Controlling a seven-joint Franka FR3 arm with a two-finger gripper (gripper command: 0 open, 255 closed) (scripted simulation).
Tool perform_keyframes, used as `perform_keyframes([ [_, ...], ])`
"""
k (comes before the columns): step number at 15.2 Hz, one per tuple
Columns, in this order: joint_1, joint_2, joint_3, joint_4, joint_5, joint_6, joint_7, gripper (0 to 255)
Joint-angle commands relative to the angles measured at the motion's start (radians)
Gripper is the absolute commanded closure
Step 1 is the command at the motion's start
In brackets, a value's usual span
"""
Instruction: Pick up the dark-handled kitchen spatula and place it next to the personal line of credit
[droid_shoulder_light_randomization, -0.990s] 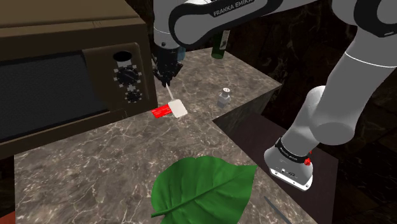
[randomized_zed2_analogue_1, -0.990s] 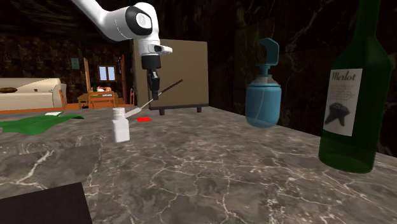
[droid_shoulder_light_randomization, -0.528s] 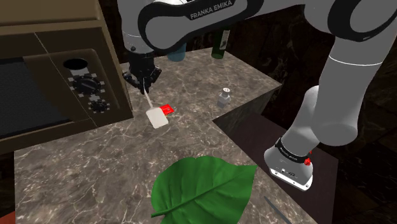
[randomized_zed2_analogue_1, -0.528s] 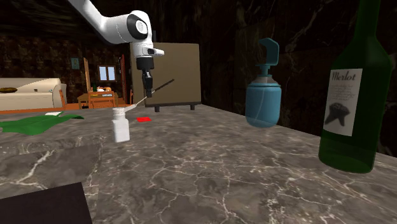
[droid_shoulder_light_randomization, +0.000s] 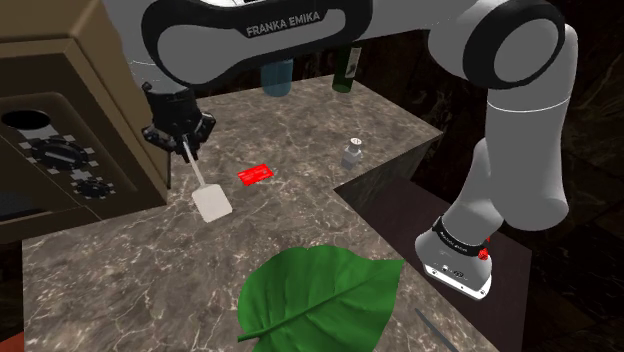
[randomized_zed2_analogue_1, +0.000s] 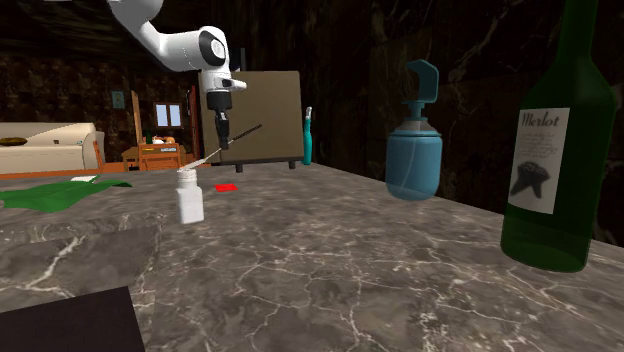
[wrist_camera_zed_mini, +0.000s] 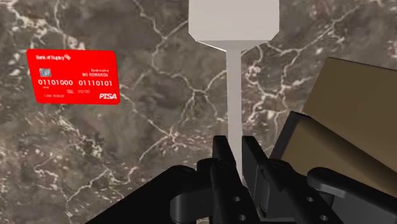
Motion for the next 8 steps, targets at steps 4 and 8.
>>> perform_keyframes([
  [4, 0.1, 0.234, 0.012, 0.354, -0.039, -0.081, 0.057, 255],
  [8, 0.078, 0.236, 0.039, 0.299, -0.06, -0.029, 0.071, 255],
])
